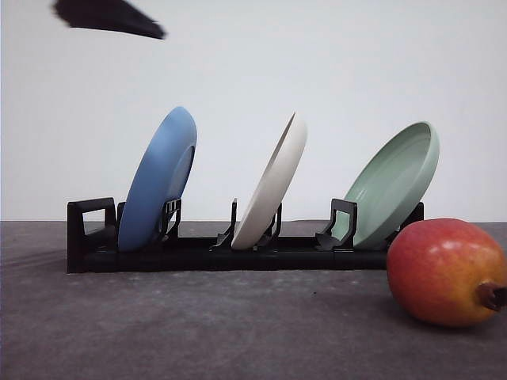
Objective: Place pomegranate in white plate
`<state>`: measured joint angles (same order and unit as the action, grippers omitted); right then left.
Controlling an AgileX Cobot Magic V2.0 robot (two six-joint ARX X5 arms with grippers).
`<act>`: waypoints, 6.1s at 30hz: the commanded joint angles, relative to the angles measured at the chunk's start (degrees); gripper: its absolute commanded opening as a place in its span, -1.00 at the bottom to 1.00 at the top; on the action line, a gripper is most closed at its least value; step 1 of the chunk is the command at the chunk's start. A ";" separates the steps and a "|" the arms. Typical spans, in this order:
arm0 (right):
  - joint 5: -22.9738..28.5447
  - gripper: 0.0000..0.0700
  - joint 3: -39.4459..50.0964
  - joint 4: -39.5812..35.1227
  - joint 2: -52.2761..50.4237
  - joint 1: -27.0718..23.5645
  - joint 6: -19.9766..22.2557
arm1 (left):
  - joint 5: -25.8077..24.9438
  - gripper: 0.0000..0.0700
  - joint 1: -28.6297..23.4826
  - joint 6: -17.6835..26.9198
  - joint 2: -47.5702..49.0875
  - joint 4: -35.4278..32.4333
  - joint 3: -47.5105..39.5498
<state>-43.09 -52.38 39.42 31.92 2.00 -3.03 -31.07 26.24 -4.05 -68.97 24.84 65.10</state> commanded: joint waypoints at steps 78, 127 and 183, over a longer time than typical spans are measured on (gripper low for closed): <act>0.02 0.61 -0.81 1.01 0.26 0.20 -5.38 | 30.75 -1.00 37.51 -3.06 -12.79 39.46 31.13; 0.00 0.61 -0.81 1.39 0.26 0.21 -6.84 | 53.86 0.65 50.71 -13.40 -27.39 14.37 -6.32; 30.10 0.36 -4.66 8.83 55.34 26.35 -1.47 | 53.99 0.58 51.50 -27.10 42.42 20.11 -18.69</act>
<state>-12.76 -54.87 48.60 86.28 27.25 -4.79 22.68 76.95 -30.96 -26.24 45.84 45.93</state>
